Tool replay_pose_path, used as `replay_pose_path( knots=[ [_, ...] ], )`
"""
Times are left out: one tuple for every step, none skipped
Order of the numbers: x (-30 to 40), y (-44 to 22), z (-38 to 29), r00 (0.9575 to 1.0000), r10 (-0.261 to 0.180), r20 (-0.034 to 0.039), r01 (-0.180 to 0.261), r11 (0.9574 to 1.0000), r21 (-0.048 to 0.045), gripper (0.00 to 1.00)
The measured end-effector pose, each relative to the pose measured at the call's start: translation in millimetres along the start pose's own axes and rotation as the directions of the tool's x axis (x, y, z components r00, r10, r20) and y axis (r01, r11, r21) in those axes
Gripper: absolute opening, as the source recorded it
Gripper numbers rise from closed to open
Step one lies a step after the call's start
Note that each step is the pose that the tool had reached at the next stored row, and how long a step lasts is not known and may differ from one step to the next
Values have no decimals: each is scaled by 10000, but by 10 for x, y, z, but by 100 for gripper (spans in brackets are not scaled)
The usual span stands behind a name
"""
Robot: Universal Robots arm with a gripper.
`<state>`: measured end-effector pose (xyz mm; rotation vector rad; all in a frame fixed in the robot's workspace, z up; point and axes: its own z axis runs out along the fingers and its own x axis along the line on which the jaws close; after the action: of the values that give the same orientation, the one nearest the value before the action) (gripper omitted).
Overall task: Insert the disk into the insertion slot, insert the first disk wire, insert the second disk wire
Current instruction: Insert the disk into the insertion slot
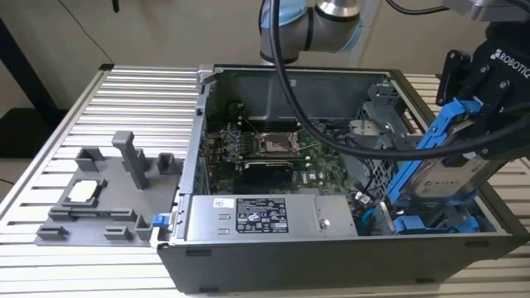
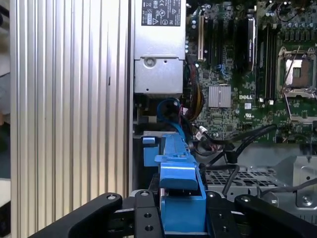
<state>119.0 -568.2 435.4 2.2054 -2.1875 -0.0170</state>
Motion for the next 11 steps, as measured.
replay_pose_path(
  knots=[
    [6, -3, 11, 10000, -7, -2, 7, 10000, 6, 33],
    [11, -5, 23, 10000, -14, -3, 14, 10000, 13, 33],
    [17, -8, 34, 10000, -21, -5, 21, 10000, 20, 33],
    [22, -12, 46, 10000, -29, -7, 29, 10000, 26, 33],
    [27, -15, 58, 10000, -37, -8, 37, 10000, 31, 33],
    [32, -18, 70, 10000, -44, -10, 44, 10000, 37, 33],
    [35, -21, 81, 10000, -50, -12, 50, 10000, 44, 33],
    [37, -25, 93, 10000, -55, -11, 55, 10000, 55, 33],
    [36, -30, 103, 10000, -61, -13, 61, 10000, 70, 33],
    [36, -34, 111, 10000, -67, -13, 67, 9999, 81, 33],
    [36, -36, 119, 10000, -74, -13, 74, 9999, 94, 33]
  ],
)
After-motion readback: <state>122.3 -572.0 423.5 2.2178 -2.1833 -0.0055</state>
